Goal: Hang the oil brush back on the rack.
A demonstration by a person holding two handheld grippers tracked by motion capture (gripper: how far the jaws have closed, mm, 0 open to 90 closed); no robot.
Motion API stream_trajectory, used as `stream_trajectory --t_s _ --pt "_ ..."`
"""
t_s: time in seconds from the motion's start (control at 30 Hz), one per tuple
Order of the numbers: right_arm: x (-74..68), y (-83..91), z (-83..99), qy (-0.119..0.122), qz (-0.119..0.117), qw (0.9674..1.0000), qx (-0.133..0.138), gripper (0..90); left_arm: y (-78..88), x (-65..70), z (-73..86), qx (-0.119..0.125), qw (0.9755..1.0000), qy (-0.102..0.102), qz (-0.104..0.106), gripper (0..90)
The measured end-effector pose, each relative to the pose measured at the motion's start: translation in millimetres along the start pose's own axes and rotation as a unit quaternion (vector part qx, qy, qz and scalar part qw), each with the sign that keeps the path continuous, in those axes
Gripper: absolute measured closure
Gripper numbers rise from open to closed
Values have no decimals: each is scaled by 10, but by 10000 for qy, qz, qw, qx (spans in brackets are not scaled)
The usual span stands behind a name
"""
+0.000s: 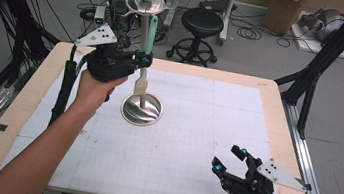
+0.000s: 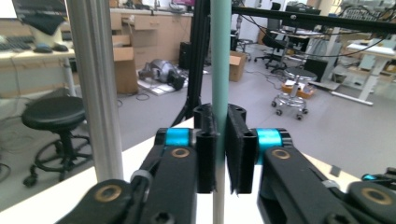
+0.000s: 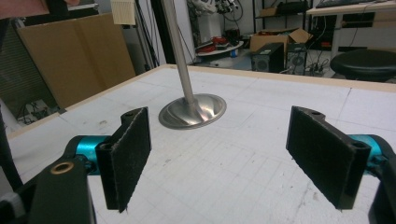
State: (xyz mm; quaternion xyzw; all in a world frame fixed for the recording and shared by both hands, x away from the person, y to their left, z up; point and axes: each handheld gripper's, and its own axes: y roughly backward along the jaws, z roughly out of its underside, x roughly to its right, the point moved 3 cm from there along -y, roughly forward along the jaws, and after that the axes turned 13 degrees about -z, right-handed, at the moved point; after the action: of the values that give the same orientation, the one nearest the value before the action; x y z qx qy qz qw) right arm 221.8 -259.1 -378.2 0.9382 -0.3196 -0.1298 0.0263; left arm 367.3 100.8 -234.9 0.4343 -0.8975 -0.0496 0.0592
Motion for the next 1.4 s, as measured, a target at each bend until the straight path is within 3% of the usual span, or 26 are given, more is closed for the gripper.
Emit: stream_trajectory --t_s 0.03,0.17,0.27,0.43,0.63,0.83,1.0,1.17,1.4 --pt "3 2 2 12 -3 10000 0 209 11 -4 26 -23 10000 -44 -58 671" --pt "-1 26 2 44 33 10000 -11 209 132 -47 162 53 9997 -204 -134 545" --pt "9 37 11 35 83 10000 -9 208 256 -100 276 171 9998 -123 -67 464" --pt "66 36 32 -9 223 9997 -53 206 471 -231 503 196 9996 92 -174 301" --pt "90 33 63 -19 290 9995 -120 207 743 -379 760 299 9989 249 -271 218" --pt "110 21 95 -19 433 9990 -118 206 865 -460 1067 239 9991 234 -252 188" --pt "153 61 129 -11 631 9979 -159 206 1013 -442 1220 323 9991 223 -129 203" --pt "182 141 181 17 802 9964 -283 206 1147 -410 1445 224 9995 216 -63 218" --pt "235 208 206 -10 955 9950 -296 206 1215 -450 1687 143 9992 358 -69 220"
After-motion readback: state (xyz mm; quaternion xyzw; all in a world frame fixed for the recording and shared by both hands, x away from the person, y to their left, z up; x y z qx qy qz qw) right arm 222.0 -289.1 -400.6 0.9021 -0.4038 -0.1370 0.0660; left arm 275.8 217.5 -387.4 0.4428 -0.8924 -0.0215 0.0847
